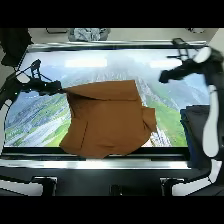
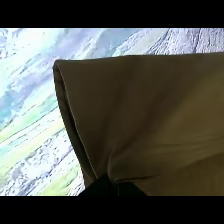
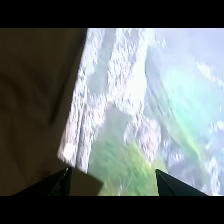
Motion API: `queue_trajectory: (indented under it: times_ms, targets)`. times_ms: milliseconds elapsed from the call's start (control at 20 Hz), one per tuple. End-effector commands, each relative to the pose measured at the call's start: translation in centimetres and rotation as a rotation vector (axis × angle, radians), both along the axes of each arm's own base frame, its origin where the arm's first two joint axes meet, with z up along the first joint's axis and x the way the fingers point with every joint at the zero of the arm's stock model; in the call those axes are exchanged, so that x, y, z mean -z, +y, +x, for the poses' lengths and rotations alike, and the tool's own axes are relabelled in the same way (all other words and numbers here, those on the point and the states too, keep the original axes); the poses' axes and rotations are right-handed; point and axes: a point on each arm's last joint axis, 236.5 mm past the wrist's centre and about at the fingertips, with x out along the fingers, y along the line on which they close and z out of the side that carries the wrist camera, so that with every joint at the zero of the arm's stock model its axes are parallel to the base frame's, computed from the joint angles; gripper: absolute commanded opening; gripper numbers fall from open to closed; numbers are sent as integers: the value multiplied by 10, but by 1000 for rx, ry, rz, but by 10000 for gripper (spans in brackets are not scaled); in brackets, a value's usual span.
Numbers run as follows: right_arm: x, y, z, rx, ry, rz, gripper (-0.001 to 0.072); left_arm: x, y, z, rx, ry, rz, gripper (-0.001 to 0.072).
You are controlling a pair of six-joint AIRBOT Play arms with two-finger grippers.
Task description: Fold the shirts.
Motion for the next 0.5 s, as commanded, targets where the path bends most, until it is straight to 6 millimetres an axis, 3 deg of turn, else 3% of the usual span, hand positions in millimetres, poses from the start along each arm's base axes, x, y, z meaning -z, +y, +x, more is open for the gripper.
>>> queue_trajectory:
  times_ms: [0,100,250,350,450]
  targets:
    - [9,-37,-100,-56,344,59,624,9,2,-26,50,105,-3,28]
    - [24,-27,-136,-94,471,95,624,9,1,-27,52,108,-4,28]
    - [63,6,-168,-91,495,113,627,10,2,-27,56,108,-1,28]
    - [98,38,-195,-85,512,148,699,13,2,-27,94,102,14,28]
    - [128,77,-224,-82,555,233,697,17,2,-27,95,109,13,28]
